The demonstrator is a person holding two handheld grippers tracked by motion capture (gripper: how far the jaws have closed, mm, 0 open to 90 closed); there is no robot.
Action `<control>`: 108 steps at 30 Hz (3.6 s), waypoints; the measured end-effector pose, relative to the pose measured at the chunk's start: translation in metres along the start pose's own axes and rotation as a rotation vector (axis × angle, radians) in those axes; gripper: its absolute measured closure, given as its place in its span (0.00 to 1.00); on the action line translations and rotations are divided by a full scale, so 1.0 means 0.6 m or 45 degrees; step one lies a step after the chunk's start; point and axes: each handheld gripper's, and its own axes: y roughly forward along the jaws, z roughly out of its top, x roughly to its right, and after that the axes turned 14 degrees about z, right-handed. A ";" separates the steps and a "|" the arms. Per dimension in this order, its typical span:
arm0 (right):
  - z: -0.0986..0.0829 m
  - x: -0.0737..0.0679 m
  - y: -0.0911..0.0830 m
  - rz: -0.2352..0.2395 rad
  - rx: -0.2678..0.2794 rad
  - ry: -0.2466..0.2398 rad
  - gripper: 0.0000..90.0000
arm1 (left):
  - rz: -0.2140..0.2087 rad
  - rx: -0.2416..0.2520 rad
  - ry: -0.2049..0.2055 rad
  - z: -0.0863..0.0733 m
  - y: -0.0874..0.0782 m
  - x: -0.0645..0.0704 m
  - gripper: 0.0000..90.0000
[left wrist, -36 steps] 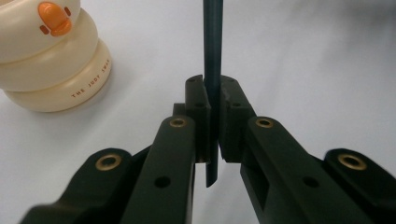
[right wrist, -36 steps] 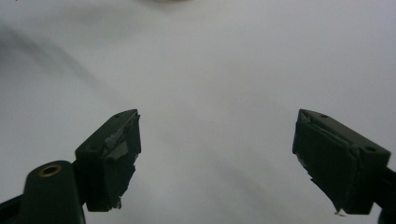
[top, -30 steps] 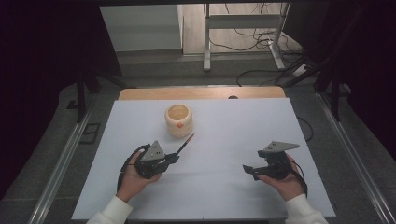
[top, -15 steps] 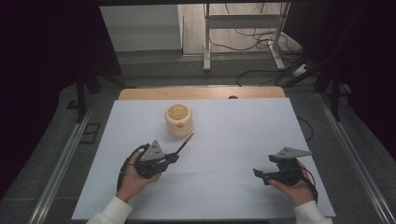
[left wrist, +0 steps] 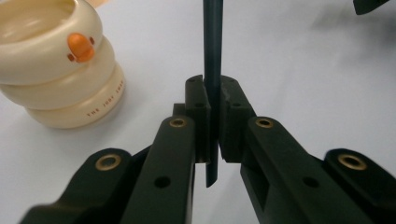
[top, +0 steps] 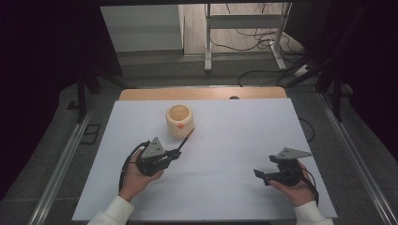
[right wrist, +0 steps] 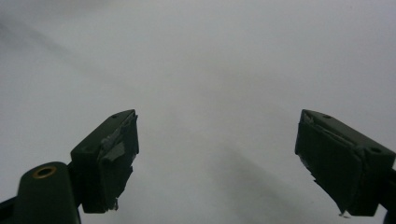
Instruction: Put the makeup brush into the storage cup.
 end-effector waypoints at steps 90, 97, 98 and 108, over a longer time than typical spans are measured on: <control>-0.002 0.001 0.010 0.030 -0.009 -0.019 0.16 | 0.129 0.143 -0.032 0.148 0.022 -0.079 0.94; -0.002 0.001 0.008 0.018 -0.001 -0.018 0.16 | 0.133 0.146 -0.041 0.152 0.029 -0.083 0.94; -0.002 0.002 0.008 0.018 -0.005 -0.018 0.16 | 0.134 0.147 -0.044 0.152 0.031 -0.083 0.94; -0.002 0.002 0.009 0.016 -0.009 -0.022 0.16 | 0.146 0.129 -0.063 0.151 0.050 -0.095 0.94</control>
